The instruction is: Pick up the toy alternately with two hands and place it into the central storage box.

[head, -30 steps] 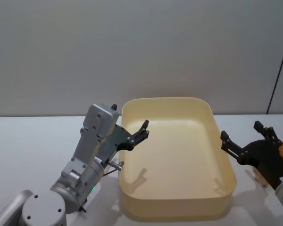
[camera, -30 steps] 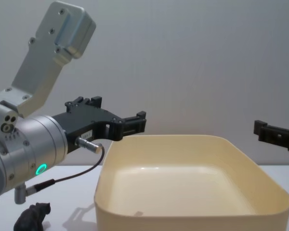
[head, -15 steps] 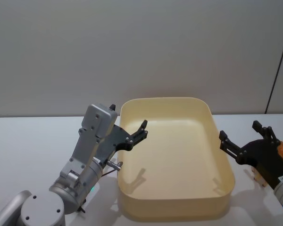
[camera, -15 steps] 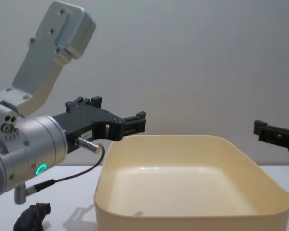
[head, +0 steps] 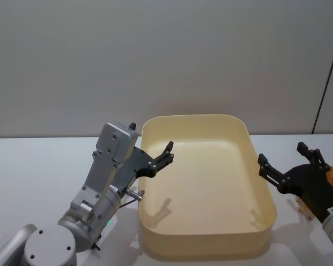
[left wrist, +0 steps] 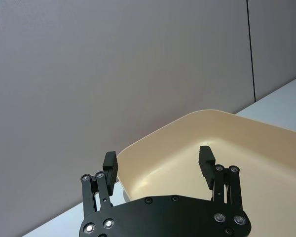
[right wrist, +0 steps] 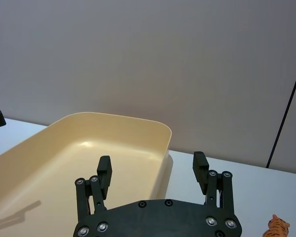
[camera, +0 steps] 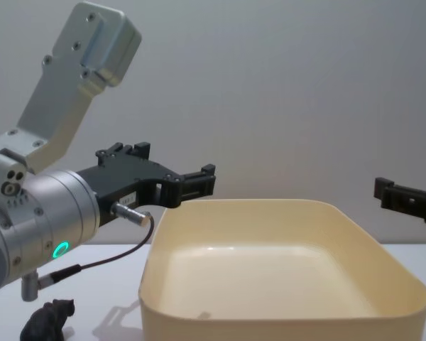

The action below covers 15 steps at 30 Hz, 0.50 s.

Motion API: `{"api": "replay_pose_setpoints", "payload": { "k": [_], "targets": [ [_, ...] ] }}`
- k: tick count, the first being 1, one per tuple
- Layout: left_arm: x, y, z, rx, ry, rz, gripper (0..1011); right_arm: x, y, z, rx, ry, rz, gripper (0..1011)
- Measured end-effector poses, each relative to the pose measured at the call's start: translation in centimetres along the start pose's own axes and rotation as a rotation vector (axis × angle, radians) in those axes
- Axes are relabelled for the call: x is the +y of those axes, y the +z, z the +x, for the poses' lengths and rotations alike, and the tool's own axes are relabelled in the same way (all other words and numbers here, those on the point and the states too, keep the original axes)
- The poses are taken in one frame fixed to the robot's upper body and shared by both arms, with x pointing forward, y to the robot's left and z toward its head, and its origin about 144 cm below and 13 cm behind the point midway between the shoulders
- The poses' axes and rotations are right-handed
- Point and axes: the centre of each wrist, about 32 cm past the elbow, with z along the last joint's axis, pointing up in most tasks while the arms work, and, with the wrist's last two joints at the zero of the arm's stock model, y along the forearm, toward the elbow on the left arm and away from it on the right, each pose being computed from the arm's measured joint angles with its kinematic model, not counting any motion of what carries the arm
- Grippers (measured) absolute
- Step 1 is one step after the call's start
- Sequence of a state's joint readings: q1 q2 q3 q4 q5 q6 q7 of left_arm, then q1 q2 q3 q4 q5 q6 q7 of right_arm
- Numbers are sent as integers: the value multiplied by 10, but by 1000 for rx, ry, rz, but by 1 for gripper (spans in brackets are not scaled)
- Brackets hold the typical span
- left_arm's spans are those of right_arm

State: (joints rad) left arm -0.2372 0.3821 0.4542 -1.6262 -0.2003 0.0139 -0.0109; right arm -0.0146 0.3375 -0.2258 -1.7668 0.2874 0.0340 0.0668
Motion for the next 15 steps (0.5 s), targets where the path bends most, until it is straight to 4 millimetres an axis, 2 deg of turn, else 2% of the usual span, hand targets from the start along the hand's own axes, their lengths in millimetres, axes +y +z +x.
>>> {"api": "replay_pose_setpoints", "payload": {
  "k": [15],
  "targets": [
    [0, 0, 0, 0, 0, 0, 1002, 0, 0, 0, 0, 0, 0, 1001]
  ]
}}
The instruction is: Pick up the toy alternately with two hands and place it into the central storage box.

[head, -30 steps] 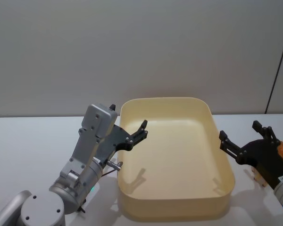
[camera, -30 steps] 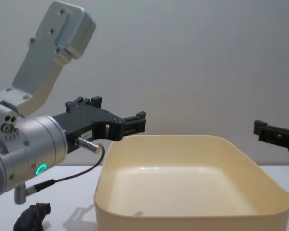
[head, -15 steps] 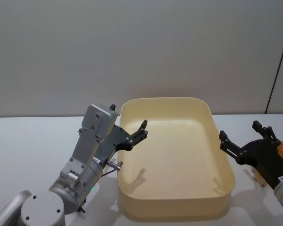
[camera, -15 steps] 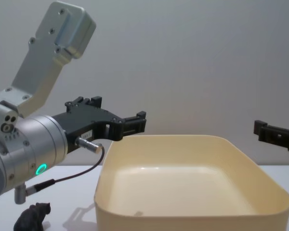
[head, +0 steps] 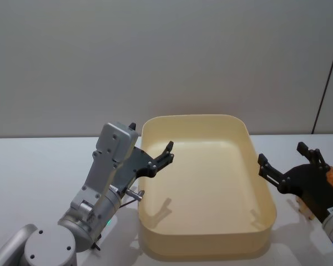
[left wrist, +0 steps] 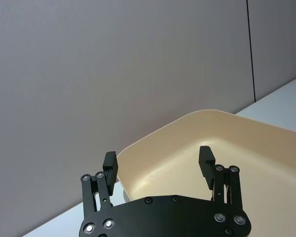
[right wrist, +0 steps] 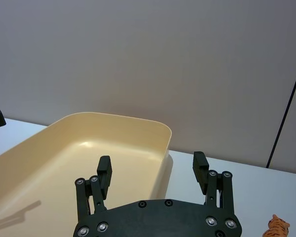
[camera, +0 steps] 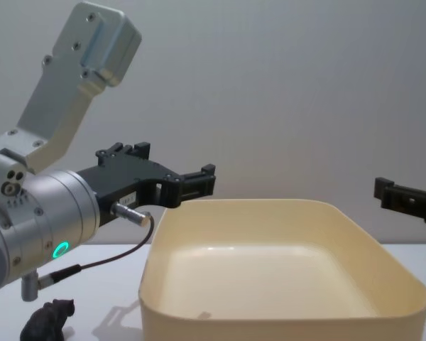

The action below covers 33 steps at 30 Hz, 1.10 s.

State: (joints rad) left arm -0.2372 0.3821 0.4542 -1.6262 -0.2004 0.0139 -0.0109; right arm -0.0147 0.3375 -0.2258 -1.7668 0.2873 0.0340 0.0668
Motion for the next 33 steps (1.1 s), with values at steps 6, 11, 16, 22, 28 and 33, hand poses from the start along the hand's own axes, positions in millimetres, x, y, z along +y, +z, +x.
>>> {"api": "replay_pose_setpoints", "payload": {
  "k": [6, 11, 16, 22, 28, 33],
  "targets": [
    [0, 0, 0, 0, 0, 0, 1002, 0, 0, 0, 0, 0, 0, 1001],
    [0, 0, 0, 0, 0, 0, 1002, 0, 0, 0, 0, 0, 0, 1001],
    [0, 0, 0, 0, 0, 0, 1002, 0, 0, 0, 0, 0, 0, 1001],
    [0, 0, 0, 0, 0, 0, 1002, 0, 0, 0, 0, 0, 0, 1001],
    [0, 0, 0, 0, 0, 0, 1001, 0, 0, 0, 0, 0, 0, 1001],
    [0, 0, 0, 0, 0, 0, 1002, 0, 0, 0, 0, 0, 0, 1001]
  ]
}}
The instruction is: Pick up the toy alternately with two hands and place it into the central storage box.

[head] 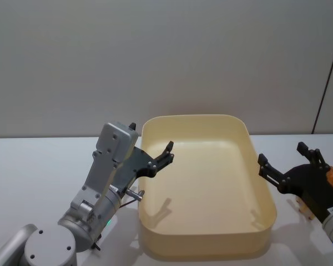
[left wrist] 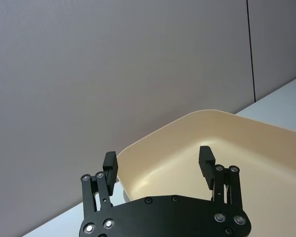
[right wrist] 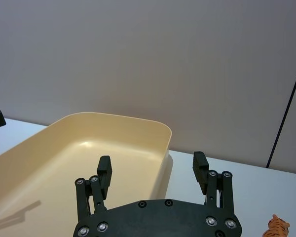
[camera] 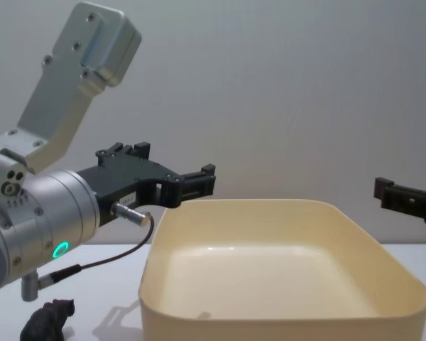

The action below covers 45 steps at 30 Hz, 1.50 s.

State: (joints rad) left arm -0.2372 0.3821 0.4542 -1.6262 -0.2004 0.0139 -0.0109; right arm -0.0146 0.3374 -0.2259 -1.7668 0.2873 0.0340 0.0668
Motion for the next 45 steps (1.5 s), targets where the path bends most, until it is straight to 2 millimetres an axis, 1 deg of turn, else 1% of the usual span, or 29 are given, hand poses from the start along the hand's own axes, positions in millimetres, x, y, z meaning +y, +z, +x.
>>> {"api": "replay_pose_setpoints", "payload": {
  "k": [45],
  "targets": [
    [0, 0, 0, 0, 0, 0, 1002, 0, 0, 0, 0, 0, 0, 1001]
  ]
}}
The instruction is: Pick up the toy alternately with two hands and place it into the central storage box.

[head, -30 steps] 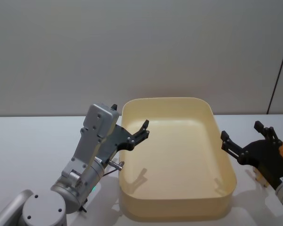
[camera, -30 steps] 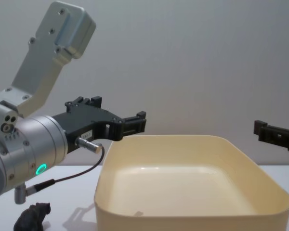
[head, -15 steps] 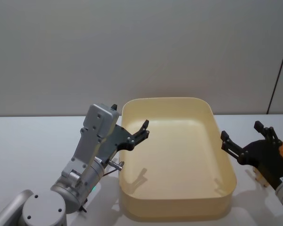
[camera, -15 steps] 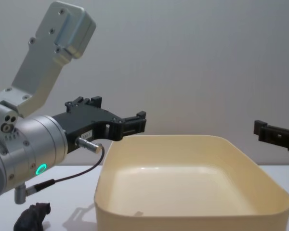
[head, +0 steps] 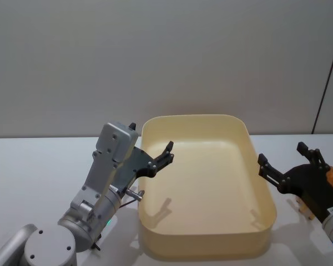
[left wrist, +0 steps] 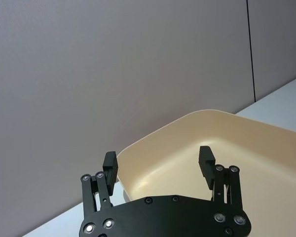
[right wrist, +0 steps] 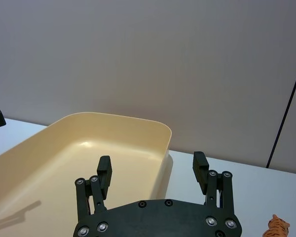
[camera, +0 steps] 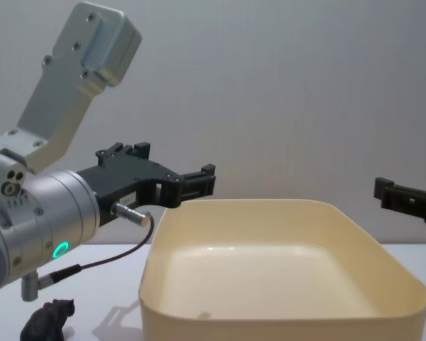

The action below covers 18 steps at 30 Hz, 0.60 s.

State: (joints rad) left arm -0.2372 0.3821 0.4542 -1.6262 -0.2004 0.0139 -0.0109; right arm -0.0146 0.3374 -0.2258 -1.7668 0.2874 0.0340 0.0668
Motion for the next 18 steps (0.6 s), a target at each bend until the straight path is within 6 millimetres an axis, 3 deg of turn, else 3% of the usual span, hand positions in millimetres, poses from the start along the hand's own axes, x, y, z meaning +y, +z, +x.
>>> {"api": "replay_pose_setpoints", "payload": {
  "k": [18],
  "targets": [
    [0, 0, 0, 0, 0, 0, 1002, 0, 0, 0, 0, 0, 0, 1001]
  ]
}}
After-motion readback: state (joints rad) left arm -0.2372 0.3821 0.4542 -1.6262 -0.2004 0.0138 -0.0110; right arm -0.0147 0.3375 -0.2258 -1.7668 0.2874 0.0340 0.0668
